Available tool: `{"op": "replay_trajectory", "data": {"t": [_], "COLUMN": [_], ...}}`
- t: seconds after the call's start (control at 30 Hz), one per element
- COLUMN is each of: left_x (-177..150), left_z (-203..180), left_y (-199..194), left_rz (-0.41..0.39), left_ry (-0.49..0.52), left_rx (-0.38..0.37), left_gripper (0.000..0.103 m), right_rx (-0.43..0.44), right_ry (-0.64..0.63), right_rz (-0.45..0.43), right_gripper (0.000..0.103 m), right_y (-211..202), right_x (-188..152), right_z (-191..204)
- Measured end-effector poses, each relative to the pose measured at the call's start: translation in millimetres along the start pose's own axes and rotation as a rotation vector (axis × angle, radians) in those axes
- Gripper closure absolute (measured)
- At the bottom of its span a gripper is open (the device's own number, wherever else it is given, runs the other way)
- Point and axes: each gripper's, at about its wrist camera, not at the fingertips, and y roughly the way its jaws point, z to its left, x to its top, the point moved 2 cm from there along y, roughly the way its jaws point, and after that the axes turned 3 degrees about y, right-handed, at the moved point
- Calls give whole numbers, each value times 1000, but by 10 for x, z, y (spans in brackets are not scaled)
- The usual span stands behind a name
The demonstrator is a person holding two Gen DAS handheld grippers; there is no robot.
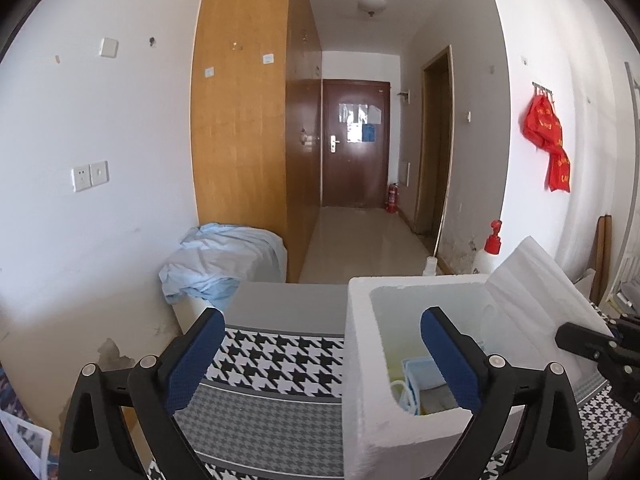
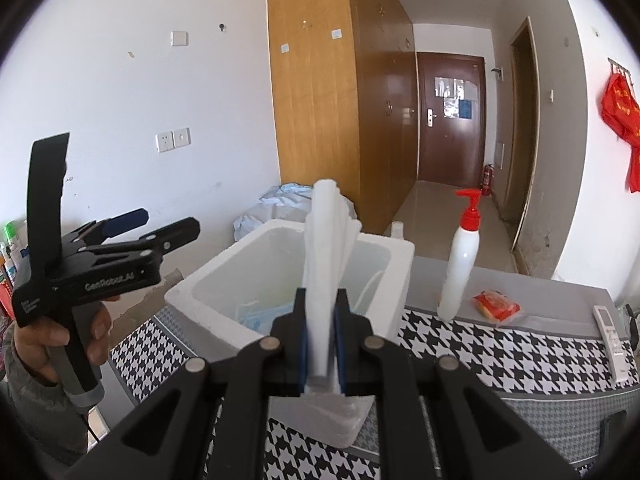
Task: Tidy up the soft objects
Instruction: 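Lower the white pleated mask into the foam box and open the right gripper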
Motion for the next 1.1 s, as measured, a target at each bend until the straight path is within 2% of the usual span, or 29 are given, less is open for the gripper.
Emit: {"op": "replay_trajectory", "data": {"t": [0.1,0.5,0.53,0.6,0.63,0.67,1.1], "left_x": [-20,-88,-96,-109,-116,-130,-207], "left_z": [37,180,181,183,182,186,135], "left_y": [-17,-184,-200,-216,-219,-219,-284], "left_rz": [-2,-23,-26,-29,-28,-25,-14], "left_ry": [-3,-14,-13,-15,-16,-20,-27], "left_rx": [8,2,1,3,1,-1,-19], "left_gripper": [1,1,1,1,1,1,1], "right_rx": [3,10,4,-12,-8,-4,-14], "right_ry": [-2,-11,-13,-15,-16,-13,-2], "right_rz": [6,45,48,54,51,44,-1], "right_gripper": [89,88,86,62,44,35,33], "right_y": [41,287,300,337,341,329,95], "right_x": [21,71,73,70,63,58,49], "right_z": [28,161,173,181,190,193,147]}}
